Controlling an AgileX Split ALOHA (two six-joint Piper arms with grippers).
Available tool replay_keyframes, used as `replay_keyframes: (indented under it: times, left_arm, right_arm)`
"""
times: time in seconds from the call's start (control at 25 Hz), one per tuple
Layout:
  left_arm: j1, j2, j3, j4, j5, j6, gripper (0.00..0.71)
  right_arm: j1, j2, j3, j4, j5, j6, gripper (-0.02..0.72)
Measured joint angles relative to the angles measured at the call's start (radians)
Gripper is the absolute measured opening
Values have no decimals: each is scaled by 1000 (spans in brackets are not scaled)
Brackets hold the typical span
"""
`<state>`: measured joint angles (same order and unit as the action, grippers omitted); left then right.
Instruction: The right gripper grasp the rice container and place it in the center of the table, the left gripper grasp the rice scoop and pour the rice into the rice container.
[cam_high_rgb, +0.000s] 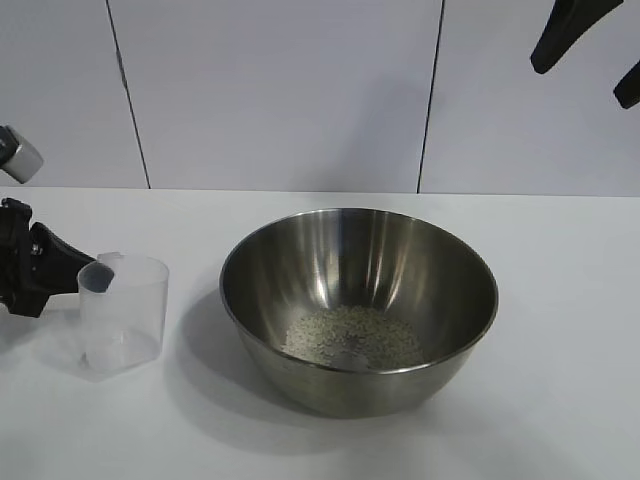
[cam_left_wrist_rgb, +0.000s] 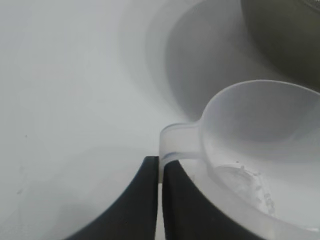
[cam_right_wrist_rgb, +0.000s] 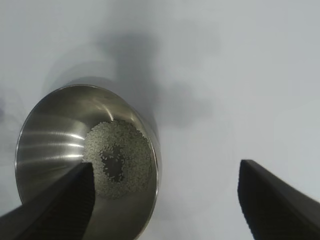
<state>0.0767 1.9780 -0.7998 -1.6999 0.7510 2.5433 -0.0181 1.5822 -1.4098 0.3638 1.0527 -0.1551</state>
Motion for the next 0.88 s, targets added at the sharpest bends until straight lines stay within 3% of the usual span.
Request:
replay_keyframes:
  times: [0.16, 0.48, 0.72, 0.88]
  left_arm:
    - [0, 0, 0, 0, 0, 0, 90]
    - [0, 0, 0, -3, -12, 0, 400]
    - [0, -2, 0, -3, -37, -3, 440]
    - [0, -31, 0, -3, -120, -91, 442]
  right_arm:
    - [0, 0, 0, 0, 0, 0, 547]
    - [0, 0, 0, 0, -2, -3, 547]
    - [0, 0, 0, 0, -2, -3, 547]
    - [0, 0, 0, 0, -2, -3, 547]
